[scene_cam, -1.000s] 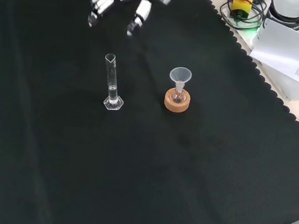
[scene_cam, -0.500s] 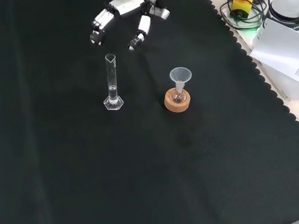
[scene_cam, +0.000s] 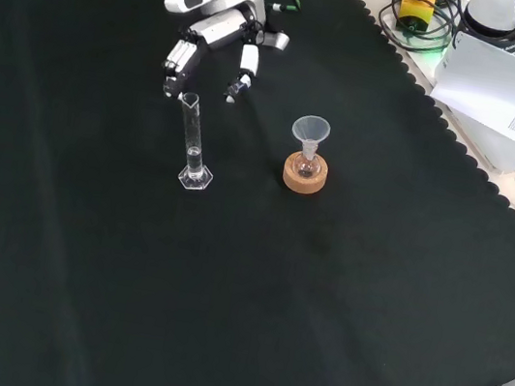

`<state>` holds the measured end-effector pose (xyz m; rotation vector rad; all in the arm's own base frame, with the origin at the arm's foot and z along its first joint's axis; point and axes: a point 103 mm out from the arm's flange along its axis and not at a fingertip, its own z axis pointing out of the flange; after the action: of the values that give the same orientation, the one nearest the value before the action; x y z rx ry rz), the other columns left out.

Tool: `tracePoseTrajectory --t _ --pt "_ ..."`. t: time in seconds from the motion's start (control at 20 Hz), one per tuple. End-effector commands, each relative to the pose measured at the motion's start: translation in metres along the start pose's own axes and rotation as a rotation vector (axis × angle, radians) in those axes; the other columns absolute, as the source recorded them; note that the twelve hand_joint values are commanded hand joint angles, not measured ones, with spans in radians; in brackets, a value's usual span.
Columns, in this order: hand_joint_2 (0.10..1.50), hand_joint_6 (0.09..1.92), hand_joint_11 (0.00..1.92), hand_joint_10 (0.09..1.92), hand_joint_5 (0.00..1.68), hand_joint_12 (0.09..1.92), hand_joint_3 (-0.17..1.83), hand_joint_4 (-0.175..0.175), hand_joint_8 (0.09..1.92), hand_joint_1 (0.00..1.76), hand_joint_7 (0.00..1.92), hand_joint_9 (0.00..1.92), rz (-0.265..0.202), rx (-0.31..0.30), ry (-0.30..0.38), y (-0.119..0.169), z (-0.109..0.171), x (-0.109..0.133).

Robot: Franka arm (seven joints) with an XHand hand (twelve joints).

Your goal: Pick up the graduated cylinder.

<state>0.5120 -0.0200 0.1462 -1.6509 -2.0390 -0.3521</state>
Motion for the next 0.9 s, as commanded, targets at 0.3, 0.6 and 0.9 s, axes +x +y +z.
tracePoseTrajectory --t 0.3,0.6,0.9 --pt "0.69 0.09 0.47 0.51 0.50 1.27 0.64 -0.040 0.64 0.92 0.39 0.67 -0.089 -0.044 0.168 0.021 0.035 -0.009" --pt "0.67 0.09 0.44 0.51 0.50 1.28 0.64 -0.039 0.63 0.92 0.38 0.64 -0.146 -0.044 0.180 0.029 0.043 -0.007" --pt "0.65 0.09 0.38 0.52 0.50 1.30 0.66 -0.044 0.63 0.93 0.35 0.60 -0.190 -0.073 0.223 0.038 0.048 0.001"
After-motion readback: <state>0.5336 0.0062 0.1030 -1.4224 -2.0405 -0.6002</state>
